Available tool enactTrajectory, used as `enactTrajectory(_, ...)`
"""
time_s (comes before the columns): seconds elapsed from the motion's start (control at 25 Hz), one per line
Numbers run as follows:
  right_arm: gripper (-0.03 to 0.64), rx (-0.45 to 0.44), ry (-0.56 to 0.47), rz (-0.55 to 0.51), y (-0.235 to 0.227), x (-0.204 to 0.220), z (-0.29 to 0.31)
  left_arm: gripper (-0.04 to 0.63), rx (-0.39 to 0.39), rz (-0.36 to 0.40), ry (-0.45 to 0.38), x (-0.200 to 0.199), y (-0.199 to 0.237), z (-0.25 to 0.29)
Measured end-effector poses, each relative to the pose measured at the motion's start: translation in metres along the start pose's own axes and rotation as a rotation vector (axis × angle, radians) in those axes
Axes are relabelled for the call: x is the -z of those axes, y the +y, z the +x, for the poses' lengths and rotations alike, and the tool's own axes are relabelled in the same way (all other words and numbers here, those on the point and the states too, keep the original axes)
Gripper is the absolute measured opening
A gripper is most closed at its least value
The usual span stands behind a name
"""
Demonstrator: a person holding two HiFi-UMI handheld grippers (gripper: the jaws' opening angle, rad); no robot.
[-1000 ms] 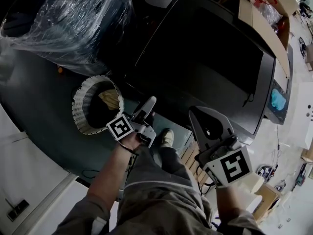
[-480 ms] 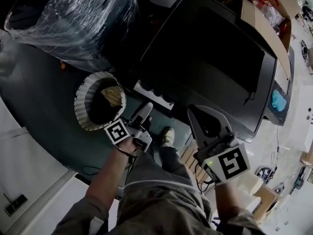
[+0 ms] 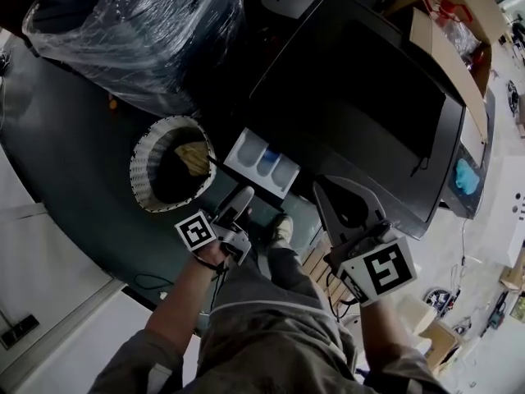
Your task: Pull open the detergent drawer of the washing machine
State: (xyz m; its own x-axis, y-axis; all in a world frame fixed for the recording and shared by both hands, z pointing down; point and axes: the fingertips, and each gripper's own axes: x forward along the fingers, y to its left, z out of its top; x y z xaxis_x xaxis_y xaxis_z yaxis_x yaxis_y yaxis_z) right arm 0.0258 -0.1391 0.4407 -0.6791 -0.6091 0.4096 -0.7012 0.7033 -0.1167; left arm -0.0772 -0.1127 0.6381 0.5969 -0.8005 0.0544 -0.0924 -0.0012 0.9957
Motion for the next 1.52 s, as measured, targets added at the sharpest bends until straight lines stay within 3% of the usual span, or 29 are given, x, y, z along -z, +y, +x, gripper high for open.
enactTrajectory(0.72, 0.031, -0.09, 0.037, -0.021, 0.037, 0.006, 0.013, 0.426, 0.003, 0.019, 0.023, 0.007, -0.001, -0.042)
enactTrajectory(0.96, 0.032, -0.103, 0.033, -0.023, 0.043, 0.002, 0.014, 0.426, -0.092, 0.016, 0.007, 0.007, 0.004, -0.05)
enactTrajectory(1.32, 0.031, -0.099, 0.021, -0.047, 0.036, -0.014, 0.002, 0.428, -0.201, 0.222, 0.071, -0.008, -0.022, -0.057)
enactTrajectory(1.52, 0.031, -0.086, -0.003, -0.054, 0.029, -0.029, -0.007, 0.428, -0.308, 0.395, 0.061, -0.025, -0.037, -0.069)
